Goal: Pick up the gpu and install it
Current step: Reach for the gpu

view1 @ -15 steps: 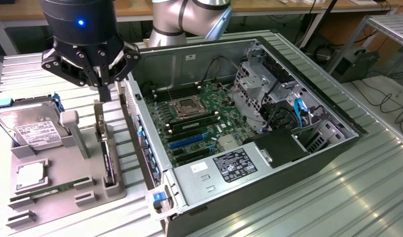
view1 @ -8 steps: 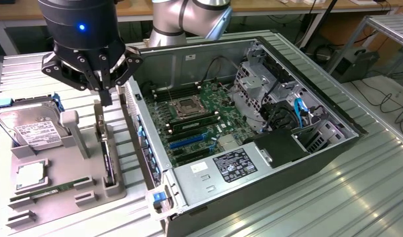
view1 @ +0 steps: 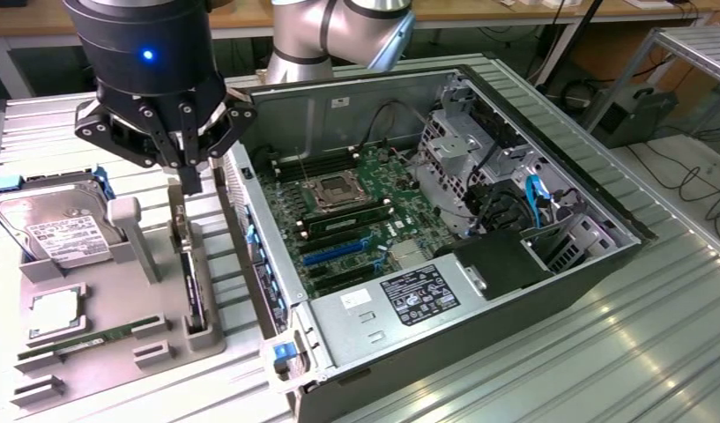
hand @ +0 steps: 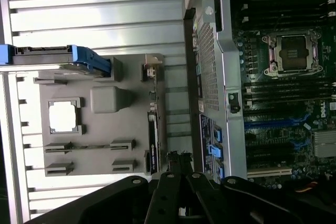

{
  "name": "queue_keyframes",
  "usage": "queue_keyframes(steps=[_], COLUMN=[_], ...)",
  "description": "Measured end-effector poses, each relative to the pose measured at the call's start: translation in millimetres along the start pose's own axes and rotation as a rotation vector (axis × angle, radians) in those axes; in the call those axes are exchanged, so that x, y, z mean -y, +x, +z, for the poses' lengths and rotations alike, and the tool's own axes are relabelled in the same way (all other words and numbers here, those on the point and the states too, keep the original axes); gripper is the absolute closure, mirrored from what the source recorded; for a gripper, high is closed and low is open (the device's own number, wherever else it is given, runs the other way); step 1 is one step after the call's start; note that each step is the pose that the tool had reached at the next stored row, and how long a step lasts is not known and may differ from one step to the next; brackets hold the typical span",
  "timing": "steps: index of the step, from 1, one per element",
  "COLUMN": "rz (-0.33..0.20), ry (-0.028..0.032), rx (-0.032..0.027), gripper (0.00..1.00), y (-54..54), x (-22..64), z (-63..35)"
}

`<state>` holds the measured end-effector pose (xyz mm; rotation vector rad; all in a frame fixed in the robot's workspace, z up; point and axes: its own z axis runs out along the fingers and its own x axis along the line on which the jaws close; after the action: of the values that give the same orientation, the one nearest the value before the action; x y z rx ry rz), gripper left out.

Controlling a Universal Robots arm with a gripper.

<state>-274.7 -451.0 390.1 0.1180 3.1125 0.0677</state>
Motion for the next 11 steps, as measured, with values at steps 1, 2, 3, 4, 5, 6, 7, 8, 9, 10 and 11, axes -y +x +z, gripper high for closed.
queue_keyframes(steps=[1,2,3,4,5,6,7,8,9,10,11], rz=[0.000,0.000,0.000,0.000,0.000,0.000,0.000,0.000,0.000,0.000,0.000], ry=[0.0000,0.0000,0.0000,0.0000,0.0000,0.0000,0.0000,0.0000,0.0000,-0.0001,0.0000], rx=[0.0000,0.0000,0.0000,0.0000,0.0000,0.0000,0.0000,0.0000,0.0001,0.0001,0.0000], gripper=[0.89,0.89,0.89,0.89,0.89,0.89,0.89,0.89,0.89,0.89,0.89], y=[0.0,-0.1,-0.2,-0.3,-0.3,-0.4,-0.5,-0.5,-0.6,-0.6,-0.7], x=[0.9,2.2,3.0,3.9,4.6,5.5,6.2,7.0,7.9,8.6,9.3], z=[0.0,0.0,-0.1,-0.1,-0.1,-0.1,-0.1,-0.1,-0.1,-0.1,-0.2])
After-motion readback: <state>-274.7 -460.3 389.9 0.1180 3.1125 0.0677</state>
